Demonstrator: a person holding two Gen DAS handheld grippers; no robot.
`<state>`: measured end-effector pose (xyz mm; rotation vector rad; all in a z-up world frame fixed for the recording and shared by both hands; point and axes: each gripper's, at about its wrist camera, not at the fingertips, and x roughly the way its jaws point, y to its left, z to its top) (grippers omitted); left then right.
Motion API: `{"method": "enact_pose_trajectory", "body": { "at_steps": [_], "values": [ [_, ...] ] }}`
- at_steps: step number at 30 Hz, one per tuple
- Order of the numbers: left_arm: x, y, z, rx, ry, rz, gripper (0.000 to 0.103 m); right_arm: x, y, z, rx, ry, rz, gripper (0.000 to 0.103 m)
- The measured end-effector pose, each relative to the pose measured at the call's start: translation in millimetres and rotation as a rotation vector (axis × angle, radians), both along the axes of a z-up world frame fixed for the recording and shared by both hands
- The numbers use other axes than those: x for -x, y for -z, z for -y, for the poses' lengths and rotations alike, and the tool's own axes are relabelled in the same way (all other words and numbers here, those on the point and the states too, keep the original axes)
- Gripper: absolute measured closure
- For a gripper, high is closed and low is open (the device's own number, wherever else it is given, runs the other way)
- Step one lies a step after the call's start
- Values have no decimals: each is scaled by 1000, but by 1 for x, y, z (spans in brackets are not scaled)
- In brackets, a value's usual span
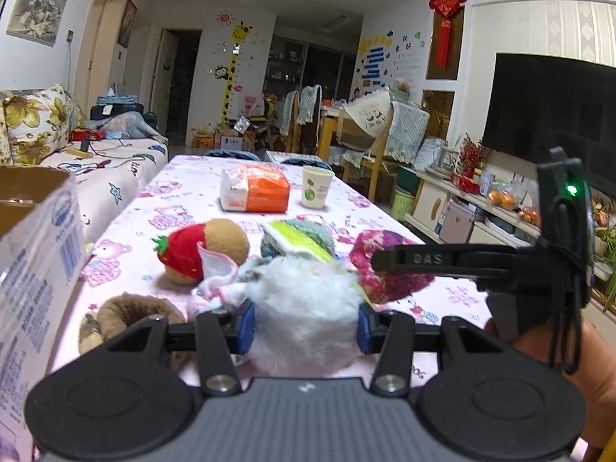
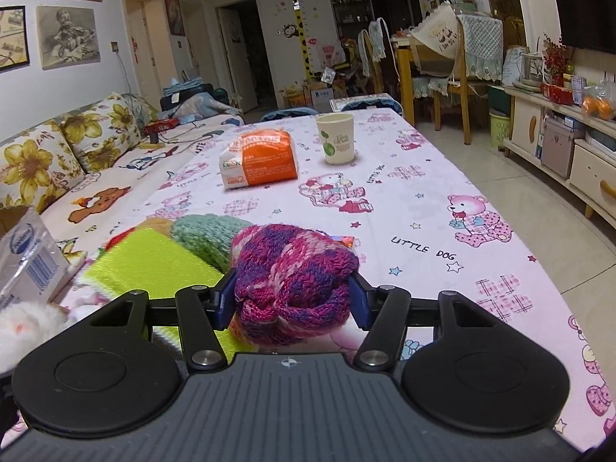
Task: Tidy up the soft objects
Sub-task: 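Carry the white ball and knitted hat over the box and release both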
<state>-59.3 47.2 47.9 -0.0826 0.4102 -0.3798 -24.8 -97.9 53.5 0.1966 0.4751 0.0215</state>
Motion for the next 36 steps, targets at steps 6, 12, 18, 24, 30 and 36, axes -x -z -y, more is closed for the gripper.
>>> {"method": "enact_pose_trajectory", "body": {
  "at_steps": [6, 12, 18, 24, 30, 36],
  "values": [
    [1, -5, -10, 15, -34, 33, 55, 9, -8, -4, 9, -15, 45, 32],
    [5, -8, -22, 28, -59, 55, 55, 14, -14, -8, -5, -28, 70, 32],
    [10, -16, -35, 57, -101, 96, 55, 16, -16, -14, -38, -51, 80, 32],
    [13, -22, -53, 86, -156, 125, 55, 17, -19, -28, -39, -98, 98, 32],
    [18, -29, -72, 122, -216, 157, 55, 20, -22, -46, -31, -179, 114, 32],
    [26, -36, -95, 172, -307, 197, 55, 22, -28, -73, -18, -263, 135, 31]
  ]
}}
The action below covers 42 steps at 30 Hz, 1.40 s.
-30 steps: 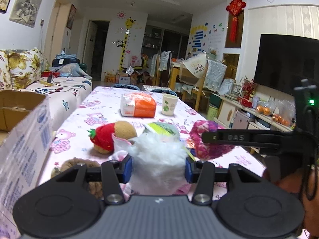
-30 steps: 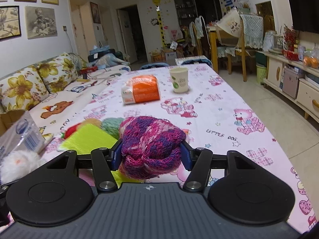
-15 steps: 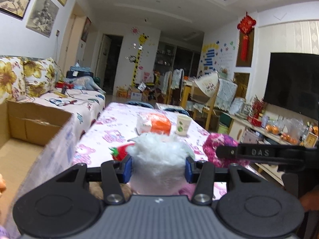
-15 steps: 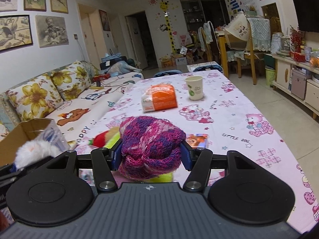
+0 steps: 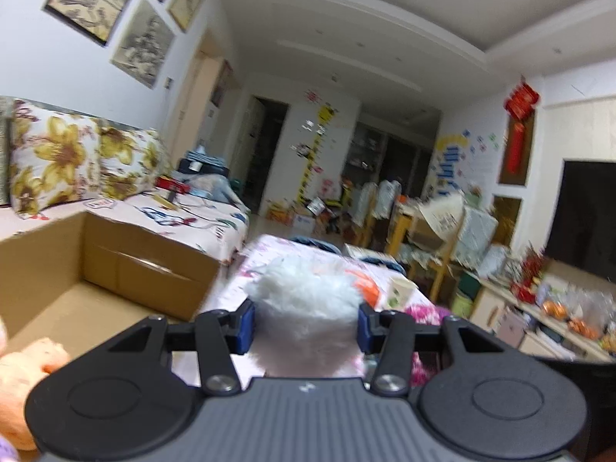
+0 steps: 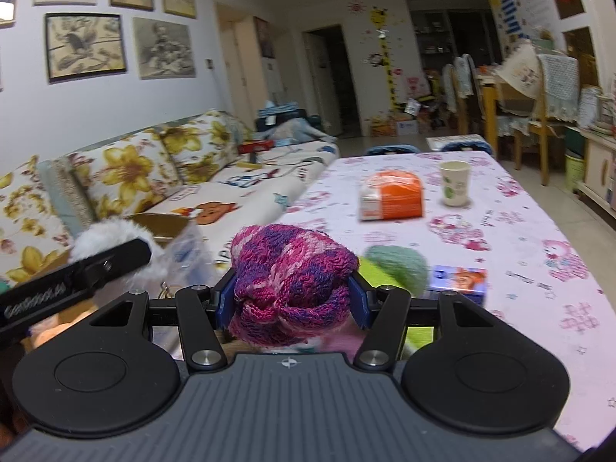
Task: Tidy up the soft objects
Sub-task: 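Carry the white ball and knitted hat over the box and release both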
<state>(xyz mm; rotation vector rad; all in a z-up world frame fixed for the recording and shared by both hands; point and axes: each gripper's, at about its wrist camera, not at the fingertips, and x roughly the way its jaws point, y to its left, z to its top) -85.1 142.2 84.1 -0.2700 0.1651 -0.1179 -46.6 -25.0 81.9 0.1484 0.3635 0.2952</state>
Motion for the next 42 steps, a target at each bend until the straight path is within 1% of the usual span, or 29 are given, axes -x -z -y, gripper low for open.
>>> {"method": "enact_pose_trajectory", "body": {
  "at_steps": [8, 12, 19, 24, 33, 42],
  "values": [
    [9, -5, -29, 72, -134, 21, 55, -3, -7, -29, 23, -99, 14, 31],
    [14, -5, -40, 105, -177, 35, 55, -2, -11, -39, 27, -135, 20, 31],
    [18, -5, -55, 140, -241, 37, 55, -4, -15, -52, 30, -184, 24, 31],
    [19, -2, -67, 168, -297, 9, 54, -4, -16, -60, 34, -215, 27, 31],
    [15, 3, -73, 142, -351, -72, 54, -15, -15, -75, 35, -255, 14, 30],
    [15, 7, -85, 169, -400, -132, 55, -23, -17, -80, 21, -272, 17, 29]
  ]
}}
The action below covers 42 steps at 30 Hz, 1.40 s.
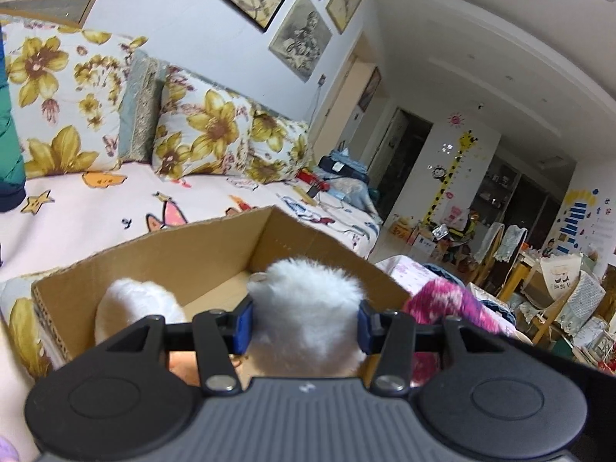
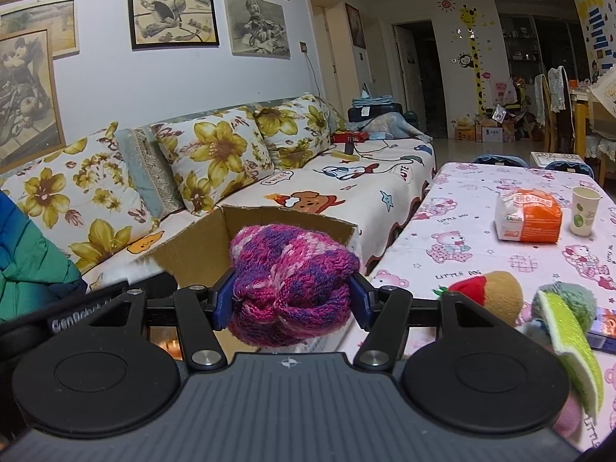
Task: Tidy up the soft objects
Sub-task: 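Carry the white ball and knitted hat over the box and release both, then move both grippers back toward the remaining items on the table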
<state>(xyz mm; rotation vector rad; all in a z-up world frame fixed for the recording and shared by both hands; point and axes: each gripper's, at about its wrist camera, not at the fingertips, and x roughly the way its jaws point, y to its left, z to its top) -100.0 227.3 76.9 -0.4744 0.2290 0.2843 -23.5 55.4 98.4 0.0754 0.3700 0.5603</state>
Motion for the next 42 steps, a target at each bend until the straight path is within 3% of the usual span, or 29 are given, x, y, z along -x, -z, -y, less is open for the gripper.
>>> {"method": "enact_pose_trajectory", "body": {
  "at_steps": [8, 11, 14, 17, 20, 42],
  "values": [
    [3, 0, -8, 20, -34, -17, 54, -4, 0, -11, -23, -28, -18, 27],
    [3, 0, -10, 26, -49, -23, 53, -5, 0, -14, -34, -46, -30, 22],
    [4, 1, -15, 42, -77, -24, 40, -5, 0, -11, -57, -48, -42, 11],
    [6, 1, -15, 42, -91, -19, 35, -2, -1, -7, -71, -38, -41, 3],
    [7, 1, -12, 37, -89, -15, 31, 2, -4, -3, -74, -17, -36, 3],
    [-2, -7, 36, -200, 47, 13, 21, 25, -2, 33, -75, 189, -50, 1]
  ]
}}
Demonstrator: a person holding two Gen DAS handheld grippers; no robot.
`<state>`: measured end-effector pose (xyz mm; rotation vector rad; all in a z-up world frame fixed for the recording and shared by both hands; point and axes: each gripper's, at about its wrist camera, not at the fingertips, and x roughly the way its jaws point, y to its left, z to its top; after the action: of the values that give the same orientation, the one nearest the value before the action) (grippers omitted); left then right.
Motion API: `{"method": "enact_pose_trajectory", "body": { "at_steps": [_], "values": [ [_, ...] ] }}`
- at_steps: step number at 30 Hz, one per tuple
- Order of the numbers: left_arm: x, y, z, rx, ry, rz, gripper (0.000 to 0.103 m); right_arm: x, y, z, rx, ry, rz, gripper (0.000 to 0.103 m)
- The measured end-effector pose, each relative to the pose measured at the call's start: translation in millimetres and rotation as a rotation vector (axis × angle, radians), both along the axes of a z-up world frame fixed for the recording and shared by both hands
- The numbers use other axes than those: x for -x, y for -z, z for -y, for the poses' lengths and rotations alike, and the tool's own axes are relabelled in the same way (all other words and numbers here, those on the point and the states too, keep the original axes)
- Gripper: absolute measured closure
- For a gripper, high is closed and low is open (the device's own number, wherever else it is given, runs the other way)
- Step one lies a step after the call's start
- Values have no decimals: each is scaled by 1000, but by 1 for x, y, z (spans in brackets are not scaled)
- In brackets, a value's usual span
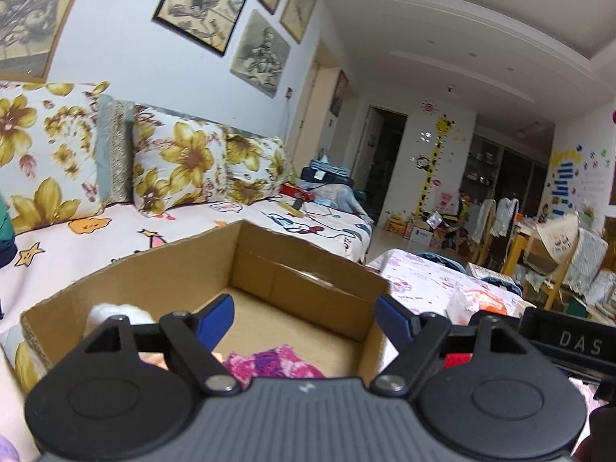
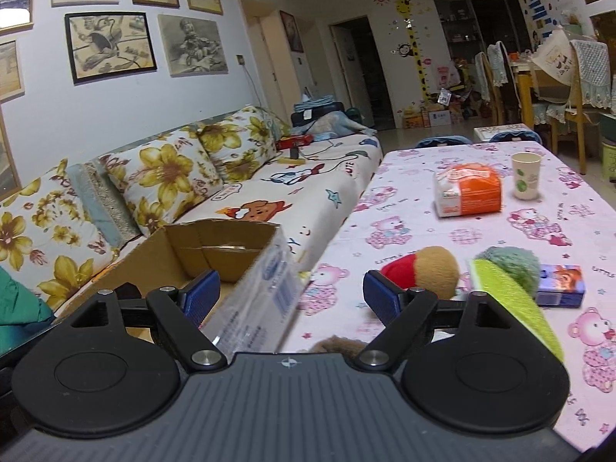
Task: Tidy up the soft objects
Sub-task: 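Move both grippers back toward the remaining items on the table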
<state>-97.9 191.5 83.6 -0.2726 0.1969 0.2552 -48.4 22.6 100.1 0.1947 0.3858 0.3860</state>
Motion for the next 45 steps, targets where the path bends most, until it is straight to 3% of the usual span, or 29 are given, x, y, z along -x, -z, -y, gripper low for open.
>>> {"method": "enact_pose_trajectory", "body": {
  "at_steps": [14, 38, 45],
  "values": [
    [-7, 0, 36, -107, 78, 21, 6, 1, 2, 17, -6, 76, 15, 1],
    [-22, 18, 106, -289, 222, -15, 4, -17, 26, 68, -82, 279, -58, 0],
    [-33, 32, 132, -358, 320, -74, 4, -38, 45, 69, -116, 215, -151, 0]
  ]
}}
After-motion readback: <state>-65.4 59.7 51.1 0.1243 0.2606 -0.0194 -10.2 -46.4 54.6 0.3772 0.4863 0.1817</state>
